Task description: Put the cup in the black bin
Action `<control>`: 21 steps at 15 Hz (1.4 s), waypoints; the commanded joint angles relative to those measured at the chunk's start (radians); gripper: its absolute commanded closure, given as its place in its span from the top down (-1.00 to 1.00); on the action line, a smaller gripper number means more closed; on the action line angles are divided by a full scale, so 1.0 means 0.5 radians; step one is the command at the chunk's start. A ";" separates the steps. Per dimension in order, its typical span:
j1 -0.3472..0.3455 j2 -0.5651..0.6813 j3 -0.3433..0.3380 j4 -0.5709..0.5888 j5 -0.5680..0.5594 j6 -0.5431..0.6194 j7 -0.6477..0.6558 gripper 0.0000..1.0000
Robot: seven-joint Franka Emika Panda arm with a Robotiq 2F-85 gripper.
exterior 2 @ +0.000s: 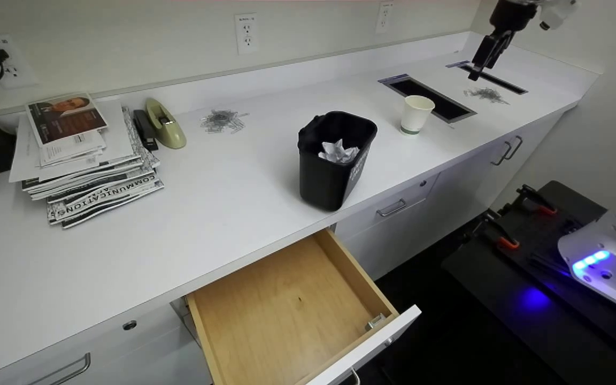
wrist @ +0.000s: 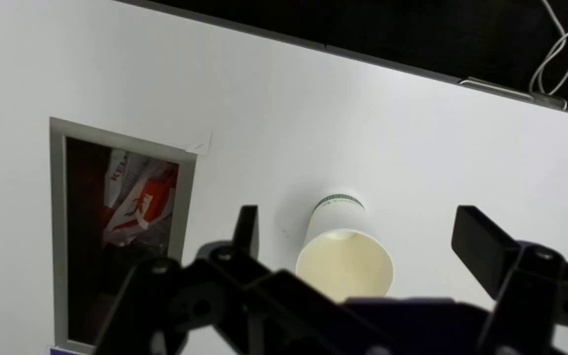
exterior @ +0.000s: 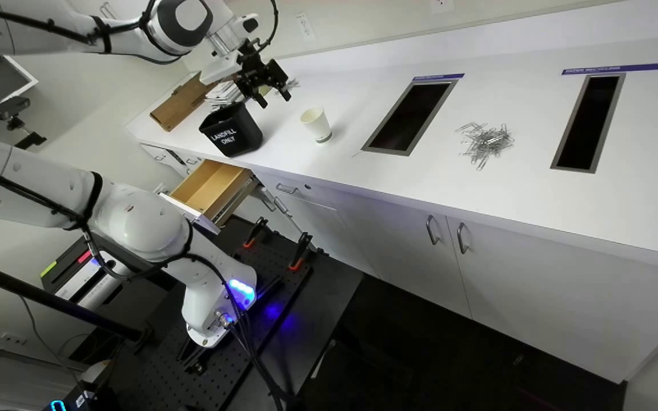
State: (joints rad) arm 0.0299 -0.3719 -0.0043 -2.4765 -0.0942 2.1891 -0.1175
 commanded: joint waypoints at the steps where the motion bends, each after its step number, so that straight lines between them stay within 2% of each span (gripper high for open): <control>1: -0.003 0.011 0.005 -0.026 0.002 0.023 -0.001 1.00; 5: -0.004 0.016 0.002 -0.042 0.003 0.037 -0.002 1.00; 15: -0.004 0.584 0.012 0.178 0.184 0.601 0.159 1.00; 21: -0.014 0.852 0.009 0.313 0.166 0.762 0.313 1.00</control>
State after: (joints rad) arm 0.0310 -0.0035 -0.0059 -2.3626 -0.0173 2.5399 -0.0028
